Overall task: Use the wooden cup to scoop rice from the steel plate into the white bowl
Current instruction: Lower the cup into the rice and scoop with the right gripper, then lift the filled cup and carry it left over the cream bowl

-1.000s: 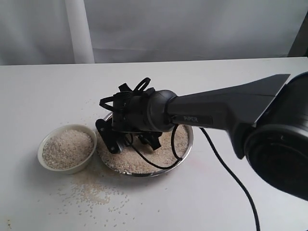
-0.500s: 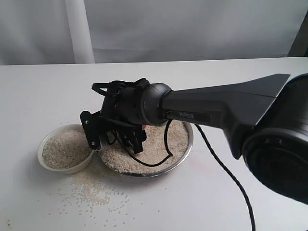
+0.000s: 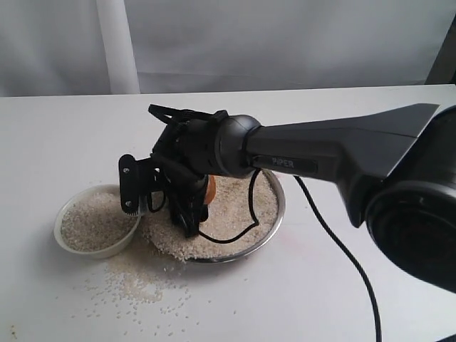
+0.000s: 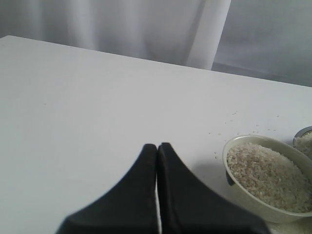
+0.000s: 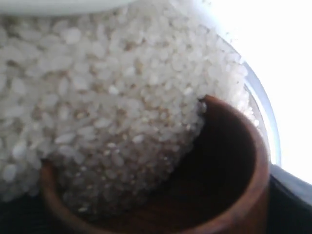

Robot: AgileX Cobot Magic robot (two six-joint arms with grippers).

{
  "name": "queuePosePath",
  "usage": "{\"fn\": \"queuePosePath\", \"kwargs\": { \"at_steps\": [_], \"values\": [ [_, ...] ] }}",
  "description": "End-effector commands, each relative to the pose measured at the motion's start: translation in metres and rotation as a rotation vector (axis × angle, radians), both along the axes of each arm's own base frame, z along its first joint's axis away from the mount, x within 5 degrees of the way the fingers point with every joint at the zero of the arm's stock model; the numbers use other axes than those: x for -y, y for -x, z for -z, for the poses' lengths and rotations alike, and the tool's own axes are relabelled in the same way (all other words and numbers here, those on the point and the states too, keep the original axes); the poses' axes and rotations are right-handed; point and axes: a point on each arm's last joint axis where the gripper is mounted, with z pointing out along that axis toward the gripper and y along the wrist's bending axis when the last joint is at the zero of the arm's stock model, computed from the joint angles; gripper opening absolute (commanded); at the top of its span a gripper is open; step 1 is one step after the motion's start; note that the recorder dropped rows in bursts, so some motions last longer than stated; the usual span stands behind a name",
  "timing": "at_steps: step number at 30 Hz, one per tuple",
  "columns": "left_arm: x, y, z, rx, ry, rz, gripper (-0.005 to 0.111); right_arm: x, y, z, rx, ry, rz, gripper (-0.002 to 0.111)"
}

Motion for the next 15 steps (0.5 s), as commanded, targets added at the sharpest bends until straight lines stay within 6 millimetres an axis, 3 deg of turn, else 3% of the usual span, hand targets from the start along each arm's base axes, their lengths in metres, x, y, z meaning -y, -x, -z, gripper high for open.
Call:
{"fn": "queuePosePath", "kwargs": {
  "at_steps": [1, 9, 15],
  "values": [
    [0.0, 0.0, -0.002, 0.012, -0.003, 0.001, 0.0, 0.001, -0.001, -0.005, -0.028, -0.058, 0.035, 0.0],
    [0.0, 0.0, -0.002, 0.012, -0.003, 0.001, 0.0, 0.007, -0.006, -0.008, -0.066, -0.099, 0.089, 0.0],
    [0.0, 0.0, -0.002, 0.012, -0.003, 0.001, 0.0, 0.018, -0.012, -0.028, -0.064, -0.213, 0.137, 0.0]
  ]
}}
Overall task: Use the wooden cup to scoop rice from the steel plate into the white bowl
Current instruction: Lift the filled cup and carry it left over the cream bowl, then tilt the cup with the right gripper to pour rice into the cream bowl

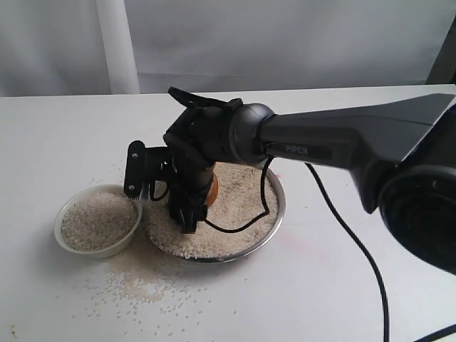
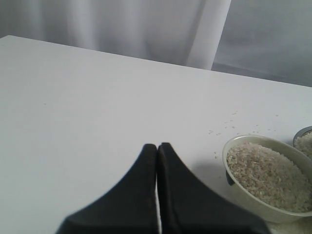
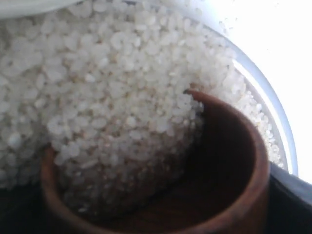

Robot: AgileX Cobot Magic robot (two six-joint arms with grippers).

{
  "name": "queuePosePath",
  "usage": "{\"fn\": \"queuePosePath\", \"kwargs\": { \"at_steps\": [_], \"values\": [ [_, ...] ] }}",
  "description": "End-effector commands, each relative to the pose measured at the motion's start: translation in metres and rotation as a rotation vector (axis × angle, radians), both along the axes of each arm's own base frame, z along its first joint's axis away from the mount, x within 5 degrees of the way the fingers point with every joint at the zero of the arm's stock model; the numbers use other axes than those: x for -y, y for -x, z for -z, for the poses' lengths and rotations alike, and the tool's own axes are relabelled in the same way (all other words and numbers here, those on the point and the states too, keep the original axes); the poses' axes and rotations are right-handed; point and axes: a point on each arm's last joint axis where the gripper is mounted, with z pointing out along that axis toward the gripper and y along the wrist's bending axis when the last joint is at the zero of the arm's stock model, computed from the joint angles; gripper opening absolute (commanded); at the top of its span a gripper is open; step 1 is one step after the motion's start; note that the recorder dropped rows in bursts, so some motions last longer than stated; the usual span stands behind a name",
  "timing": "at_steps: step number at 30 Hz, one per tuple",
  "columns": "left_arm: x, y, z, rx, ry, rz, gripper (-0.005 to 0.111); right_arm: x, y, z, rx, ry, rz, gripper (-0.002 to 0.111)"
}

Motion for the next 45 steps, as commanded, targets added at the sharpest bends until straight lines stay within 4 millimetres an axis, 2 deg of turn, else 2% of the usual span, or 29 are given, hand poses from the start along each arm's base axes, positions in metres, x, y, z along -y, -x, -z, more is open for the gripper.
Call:
{"fn": "queuePosePath", "kwargs": {
  "at_steps": [1, 10, 14, 21, 26, 27, 29, 33, 37, 45],
  "values": [
    [0.0, 0.0, -0.002, 0.012, -0.003, 0.001, 0.0, 0.01, -0.004, -0.022, 0.021, -0.112, 0.036, 0.0],
    [0.0, 0.0, -0.002, 0.012, -0.003, 0.001, 0.0, 0.049, 0.004, -0.029, 0.032, -0.344, 0.158, 0.0],
    [0.0, 0.0, -0.002, 0.012, -0.003, 0.001, 0.0, 0.07, 0.021, -0.03, 0.125, -0.508, 0.191, 0.0],
    [0.0, 0.0, -0.002, 0.012, -0.003, 0.001, 0.0, 0.072, 0.025, -0.034, 0.107, -0.47, 0.177, 0.0],
    [0.0, 0.0, -0.002, 0.012, -0.003, 0.001, 0.0, 0.059, 0.022, -0.063, 0.065, -0.299, 0.083, 0.0],
    [0.0, 0.0, -0.002, 0.012, -0.003, 0.001, 0.0, 0.05, 0.022, -0.075, 0.085, -0.278, 0.036, 0.0],
    [0.0, 0.0, -0.002, 0.012, -0.003, 0.001, 0.0, 0.041, 0.023, -0.086, 0.108, -0.262, -0.007, 0.0],
    [0.0, 0.0, -0.002, 0.012, -0.003, 0.001, 0.0, 0.019, 0.026, -0.1, 0.135, -0.237, -0.089, 0.0],
    [0.0, 0.0, -0.002, 0.012, -0.003, 0.001, 0.0, -0.006, 0.028, -0.103, 0.154, -0.212, -0.158, 0.0],
    [0.0, 0.0, -0.002, 0.012, -0.003, 0.001, 0.0, -0.053, 0.027, -0.087, 0.198, -0.078, -0.257, 0.0]
  ]
}}
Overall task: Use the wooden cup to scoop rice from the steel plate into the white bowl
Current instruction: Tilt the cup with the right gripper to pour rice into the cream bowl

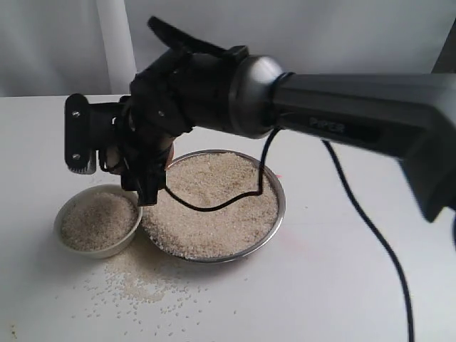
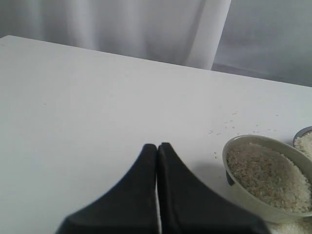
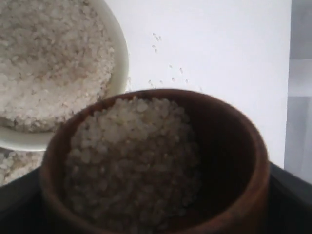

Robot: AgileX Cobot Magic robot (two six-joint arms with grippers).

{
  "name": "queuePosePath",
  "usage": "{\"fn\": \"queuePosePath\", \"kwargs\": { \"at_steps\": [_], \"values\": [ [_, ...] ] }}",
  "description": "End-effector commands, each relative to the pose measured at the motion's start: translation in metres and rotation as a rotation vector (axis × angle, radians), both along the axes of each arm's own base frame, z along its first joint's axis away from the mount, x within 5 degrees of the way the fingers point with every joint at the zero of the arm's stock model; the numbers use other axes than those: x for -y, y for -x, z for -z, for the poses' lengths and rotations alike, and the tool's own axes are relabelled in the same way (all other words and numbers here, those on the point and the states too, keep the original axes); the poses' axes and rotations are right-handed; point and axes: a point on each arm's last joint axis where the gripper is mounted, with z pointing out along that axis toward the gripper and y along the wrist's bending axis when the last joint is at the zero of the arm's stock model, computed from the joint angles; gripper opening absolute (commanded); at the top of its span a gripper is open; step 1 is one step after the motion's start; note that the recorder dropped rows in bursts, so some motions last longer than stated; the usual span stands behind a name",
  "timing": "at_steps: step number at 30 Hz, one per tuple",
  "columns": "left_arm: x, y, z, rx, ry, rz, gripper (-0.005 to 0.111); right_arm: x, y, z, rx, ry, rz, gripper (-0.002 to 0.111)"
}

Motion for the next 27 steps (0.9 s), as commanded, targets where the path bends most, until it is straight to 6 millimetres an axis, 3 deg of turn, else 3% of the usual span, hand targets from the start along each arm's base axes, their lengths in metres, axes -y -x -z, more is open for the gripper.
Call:
{"fn": "queuePosePath", "kwargs": {
  "at_steps": [1, 7, 21, 27],
  "values": [
    [0.0, 0.0, -0.002, 0.012, -0.003, 0.001, 0.0, -0.022, 0.0, 0.003, 0.068, 0.086, -0.049, 0.0],
    [0.0, 0.0, -0.002, 0.012, -0.003, 0.001, 0.0, -0.038, 0.005, 0.012, 0.148, 0.163, -0.106, 0.0],
    [0.0, 0.0, -0.002, 0.012, -0.003, 0.001, 0.0, -0.045, 0.006, 0.021, 0.341, 0.341, -0.198, 0.0],
    [0.0, 0.0, -0.002, 0.012, -0.003, 0.001, 0.0, -0.054, 0.015, 0.027, 0.359, 0.359, -0.231, 0.0]
  ]
}}
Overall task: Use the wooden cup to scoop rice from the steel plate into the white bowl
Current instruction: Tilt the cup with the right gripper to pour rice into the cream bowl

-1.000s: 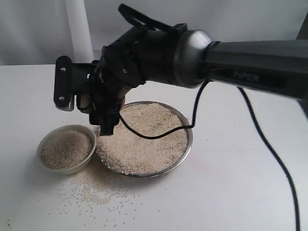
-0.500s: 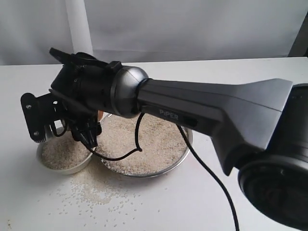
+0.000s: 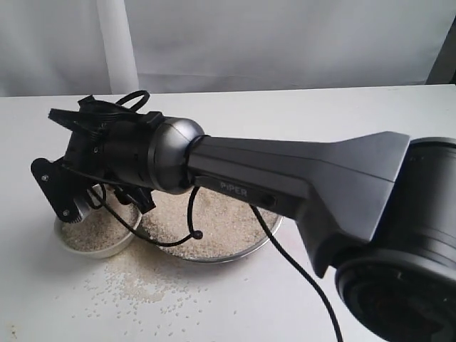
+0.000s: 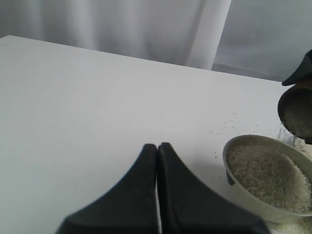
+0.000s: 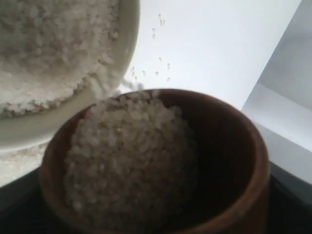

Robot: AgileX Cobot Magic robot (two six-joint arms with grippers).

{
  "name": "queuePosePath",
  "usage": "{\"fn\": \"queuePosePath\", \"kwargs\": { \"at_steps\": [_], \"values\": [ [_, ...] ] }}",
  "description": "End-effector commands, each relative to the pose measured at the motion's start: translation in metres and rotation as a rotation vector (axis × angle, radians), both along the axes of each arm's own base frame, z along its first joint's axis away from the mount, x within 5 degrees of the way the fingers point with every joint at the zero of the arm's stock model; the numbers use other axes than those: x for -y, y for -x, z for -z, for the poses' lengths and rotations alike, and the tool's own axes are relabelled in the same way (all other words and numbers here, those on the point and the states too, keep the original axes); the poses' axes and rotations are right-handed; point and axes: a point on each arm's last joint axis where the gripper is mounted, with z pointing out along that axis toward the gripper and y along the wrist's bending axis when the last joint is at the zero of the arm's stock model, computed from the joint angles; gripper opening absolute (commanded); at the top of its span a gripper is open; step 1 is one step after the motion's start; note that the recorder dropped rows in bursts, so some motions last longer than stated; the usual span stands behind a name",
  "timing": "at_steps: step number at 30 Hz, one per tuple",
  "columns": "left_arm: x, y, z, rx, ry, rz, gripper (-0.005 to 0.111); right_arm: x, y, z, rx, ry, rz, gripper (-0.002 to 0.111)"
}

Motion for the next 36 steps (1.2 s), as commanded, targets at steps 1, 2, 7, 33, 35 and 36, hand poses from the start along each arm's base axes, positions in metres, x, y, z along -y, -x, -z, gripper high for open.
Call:
{"fn": "queuePosePath", "kwargs": {
  "at_steps": [1, 2, 7, 33, 35, 36],
  "values": [
    [0.0, 0.0, -0.002, 0.012, -0.003, 0.001, 0.0, -0.006, 0.005, -0.003, 0.039, 0.011, -0.035, 0.0],
    [0.0, 0.0, -0.002, 0.012, -0.003, 0.001, 0.0, -0.007, 0.006, -0.002, 0.041, 0.015, -0.04, 0.0],
    [0.0, 0.0, -0.002, 0.012, -0.003, 0.001, 0.0, -0.009, 0.007, -0.005, 0.103, 0.053, -0.068, 0.0],
    [0.0, 0.0, -0.002, 0.012, -0.003, 0.001, 0.0, -0.023, 0.026, -0.015, 0.289, 0.198, -0.159, 0.0],
    [0.0, 0.0, -0.002, 0.012, -0.003, 0.001, 0.0, -0.024, 0.027, -0.015, 0.291, 0.198, -0.162, 0.0],
    [0.0, 0.0, -0.002, 0.012, -0.003, 0.001, 0.0, -0.024, 0.027, -0.015, 0.291, 0.198, -0.162, 0.0]
  ]
}}
